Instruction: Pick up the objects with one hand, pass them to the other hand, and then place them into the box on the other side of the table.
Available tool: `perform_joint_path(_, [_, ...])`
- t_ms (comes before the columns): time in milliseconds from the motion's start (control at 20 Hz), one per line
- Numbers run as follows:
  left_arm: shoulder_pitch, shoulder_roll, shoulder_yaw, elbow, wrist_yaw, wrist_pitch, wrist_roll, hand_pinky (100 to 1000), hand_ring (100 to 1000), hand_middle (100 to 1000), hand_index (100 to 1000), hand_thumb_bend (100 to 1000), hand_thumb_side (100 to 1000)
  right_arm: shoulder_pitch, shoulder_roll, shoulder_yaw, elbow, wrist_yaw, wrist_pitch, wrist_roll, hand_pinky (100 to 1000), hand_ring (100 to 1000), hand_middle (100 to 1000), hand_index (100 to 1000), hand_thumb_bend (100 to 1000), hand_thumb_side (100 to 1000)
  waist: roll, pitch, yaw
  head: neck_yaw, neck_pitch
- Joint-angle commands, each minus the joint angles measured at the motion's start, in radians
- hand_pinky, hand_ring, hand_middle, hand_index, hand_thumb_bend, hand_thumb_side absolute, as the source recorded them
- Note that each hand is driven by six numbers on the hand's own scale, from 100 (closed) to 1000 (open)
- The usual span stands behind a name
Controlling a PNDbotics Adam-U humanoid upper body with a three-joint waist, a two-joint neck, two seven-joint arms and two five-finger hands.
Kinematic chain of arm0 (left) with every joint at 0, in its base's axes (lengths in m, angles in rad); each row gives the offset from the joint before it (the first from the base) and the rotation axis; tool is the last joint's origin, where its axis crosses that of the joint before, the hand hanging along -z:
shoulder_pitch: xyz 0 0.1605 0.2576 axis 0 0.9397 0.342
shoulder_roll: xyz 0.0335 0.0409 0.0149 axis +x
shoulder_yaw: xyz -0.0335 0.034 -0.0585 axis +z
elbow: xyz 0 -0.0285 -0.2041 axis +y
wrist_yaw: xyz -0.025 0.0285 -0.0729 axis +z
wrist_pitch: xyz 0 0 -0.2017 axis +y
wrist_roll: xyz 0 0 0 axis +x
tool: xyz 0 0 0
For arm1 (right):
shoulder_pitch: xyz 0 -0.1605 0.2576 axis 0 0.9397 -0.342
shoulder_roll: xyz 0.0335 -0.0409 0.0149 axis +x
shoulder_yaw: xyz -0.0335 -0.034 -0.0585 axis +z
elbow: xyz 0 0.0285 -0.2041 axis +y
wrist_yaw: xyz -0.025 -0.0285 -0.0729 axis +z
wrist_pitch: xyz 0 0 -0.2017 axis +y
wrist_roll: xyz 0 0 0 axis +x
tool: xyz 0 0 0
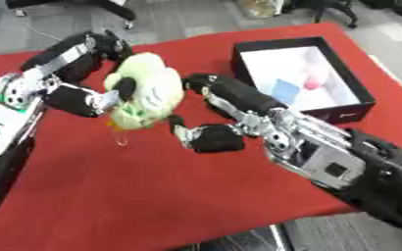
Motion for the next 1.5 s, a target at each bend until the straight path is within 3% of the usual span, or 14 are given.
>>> perform_joint_path(50, [-0.009,0.006,0.012,-0.019,0.001,-0.266,-0.264,560,257,185,358,100,327,-0.006,-0.013,-0.018,-0.020,-0.030,0.001,-0.027,728,1000,839,941,100,695,-0.001,-0.011,-0.002,0.001,-0.003])
perform_joint_path(400, [0.000,0.008,0.011,-0.035,0.018,-0.245,-0.264,564,254,182,355,100,336,-0.001,-0.012,-0.011,-0.020,-0.101,0.009,-0.094,723,1000,831,928,100,717,-0.005,-0.012,-0.002,0.001,-0.003])
perform_joint_path(800, [0.010,0.015,0.020,-0.038,0.052,-0.224,-0.264,579,252,179,352,100,361,-0.012,-0.024,-0.018,-0.020,-0.111,0.062,-0.010,739,1000,837,925,100,758,-0.018,-0.019,-0.015,0.011,-0.003])
perform_joint_path(1200, [0.020,0.014,0.025,-0.047,0.071,-0.209,-0.264,579,252,180,352,100,363,-0.012,-0.048,-0.028,-0.020,-0.156,0.076,0.000,738,1000,822,910,100,766,-0.026,-0.019,-0.022,0.021,-0.003])
perform_joint_path(1350, [0.014,0.005,0.020,-0.047,0.066,-0.209,-0.264,578,254,181,354,100,367,-0.015,-0.040,-0.042,-0.020,-0.144,0.071,-0.052,694,1000,770,881,100,734,-0.022,-0.018,-0.020,0.018,-0.003])
perform_joint_path(1500, [0.016,-0.005,0.035,-0.058,0.072,-0.210,-0.264,577,254,182,354,100,380,-0.013,-0.022,-0.052,-0.020,-0.160,0.030,-0.171,641,1000,708,842,100,669,-0.016,-0.015,-0.014,0.009,-0.003])
